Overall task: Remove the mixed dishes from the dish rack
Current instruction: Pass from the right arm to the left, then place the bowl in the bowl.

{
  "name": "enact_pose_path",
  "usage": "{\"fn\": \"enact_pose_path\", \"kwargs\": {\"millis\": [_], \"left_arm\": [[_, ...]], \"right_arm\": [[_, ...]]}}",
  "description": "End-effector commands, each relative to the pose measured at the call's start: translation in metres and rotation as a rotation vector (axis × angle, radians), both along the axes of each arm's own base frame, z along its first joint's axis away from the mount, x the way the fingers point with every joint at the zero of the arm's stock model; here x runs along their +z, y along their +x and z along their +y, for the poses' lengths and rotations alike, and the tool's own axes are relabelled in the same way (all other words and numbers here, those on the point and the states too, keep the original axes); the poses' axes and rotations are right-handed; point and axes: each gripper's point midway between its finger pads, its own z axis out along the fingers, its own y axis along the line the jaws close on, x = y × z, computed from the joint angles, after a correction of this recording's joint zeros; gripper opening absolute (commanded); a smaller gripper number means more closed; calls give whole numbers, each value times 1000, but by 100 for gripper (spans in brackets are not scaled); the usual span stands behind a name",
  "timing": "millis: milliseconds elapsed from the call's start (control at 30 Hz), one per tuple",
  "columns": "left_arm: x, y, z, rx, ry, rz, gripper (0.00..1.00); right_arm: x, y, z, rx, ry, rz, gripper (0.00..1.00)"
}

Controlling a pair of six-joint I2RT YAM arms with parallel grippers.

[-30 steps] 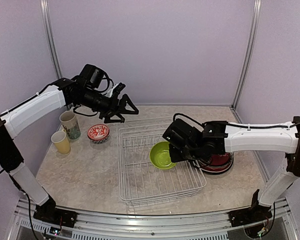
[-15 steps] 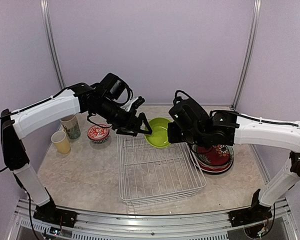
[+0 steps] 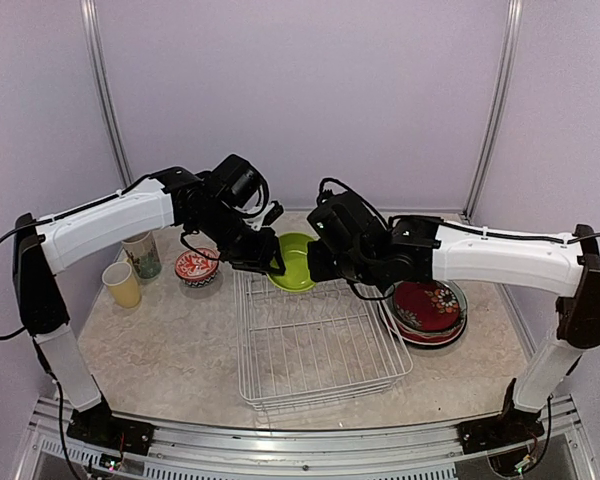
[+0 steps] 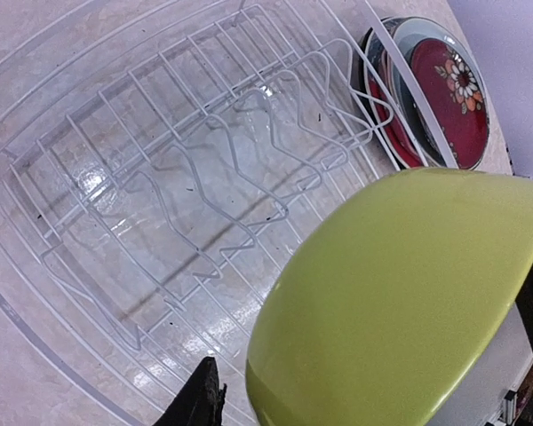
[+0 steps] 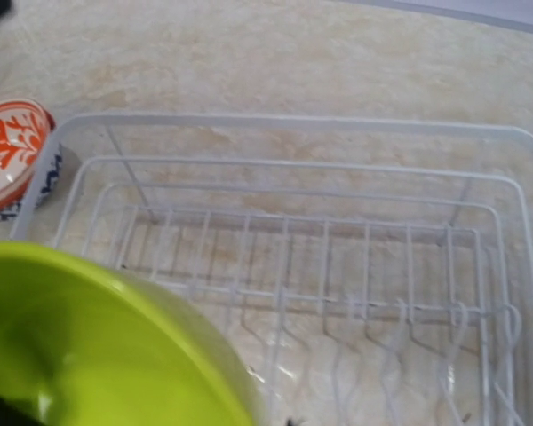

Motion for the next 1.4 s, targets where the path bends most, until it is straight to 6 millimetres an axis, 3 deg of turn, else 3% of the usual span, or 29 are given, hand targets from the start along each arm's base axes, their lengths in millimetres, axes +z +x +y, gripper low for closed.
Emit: {"fn": "enact_pose_path", "kwargs": {"millis": [0, 200, 300, 533, 633, 800, 900, 1000, 1167, 1367], "left_arm": [[-2, 7, 5, 22, 50, -27, 31], [0, 12, 12, 45, 78, -60, 0], [3, 16, 17, 61, 86, -81, 0], [19, 44, 50, 160, 71, -117, 0], [27, 64, 76, 234, 66, -130, 0], [37, 106, 150, 440, 85, -136, 0], [34, 122, 188, 542, 96, -113, 0], [25, 131, 205, 593, 90, -74, 0], [-9, 145, 234, 682, 135, 39, 1], [-48, 151, 243, 706, 190, 141, 0]], "right_arm": [[12, 7, 13, 13, 20, -15, 0], [8, 10, 18, 9, 0, -4, 0], [8, 10, 20, 12, -4, 0, 2], [22, 6, 9, 8, 10, -24, 65], [31, 3, -2, -2, 41, -48, 78], [40, -5, -27, -38, 87, -78, 81], [41, -8, -37, -57, 101, -86, 82], [43, -10, -44, -66, 111, -92, 82], [42, -14, -49, -61, 122, -87, 82], [43, -19, -62, -77, 148, -98, 83]]}}
